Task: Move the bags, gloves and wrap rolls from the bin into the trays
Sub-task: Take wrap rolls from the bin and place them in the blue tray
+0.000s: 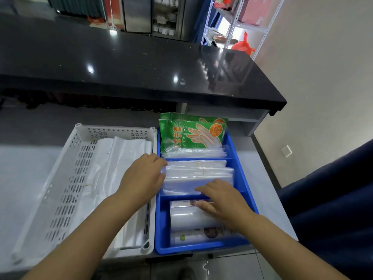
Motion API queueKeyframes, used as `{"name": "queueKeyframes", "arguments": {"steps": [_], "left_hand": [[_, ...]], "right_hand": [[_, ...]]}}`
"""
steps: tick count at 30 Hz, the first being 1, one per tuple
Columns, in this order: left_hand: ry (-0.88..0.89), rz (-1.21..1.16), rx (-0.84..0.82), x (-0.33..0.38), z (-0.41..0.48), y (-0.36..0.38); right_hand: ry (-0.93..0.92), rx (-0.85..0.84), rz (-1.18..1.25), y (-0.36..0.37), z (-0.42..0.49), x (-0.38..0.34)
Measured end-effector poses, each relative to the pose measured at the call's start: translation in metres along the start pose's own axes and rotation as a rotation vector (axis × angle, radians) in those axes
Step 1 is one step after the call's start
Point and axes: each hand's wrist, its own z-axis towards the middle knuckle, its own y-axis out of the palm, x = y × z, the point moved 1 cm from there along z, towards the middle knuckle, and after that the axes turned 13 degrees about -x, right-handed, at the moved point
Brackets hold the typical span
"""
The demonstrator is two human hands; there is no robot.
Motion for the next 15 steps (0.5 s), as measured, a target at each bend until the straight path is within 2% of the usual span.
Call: {"name": "queueKeyframes", "arguments": {"steps": [3, 7, 15], "left_hand": [[0.037, 0.224, -0.070, 0.004, 0.028, 0.010], [-0.014, 0.426, -0.162, 0.001, 0.054, 0.010], [-0.094, 0.374, -0.025, 0.007, 0.090, -0.005]], "right_hand": [[0.019, 0.054, 0.040, -0.010, 0.014, 0.015], [-0.029, 0.081, 0.008, -0.021, 0.036, 0.038], [-0.214, 0.115, -0.001, -0.047, 0.086, 0.069]]}}
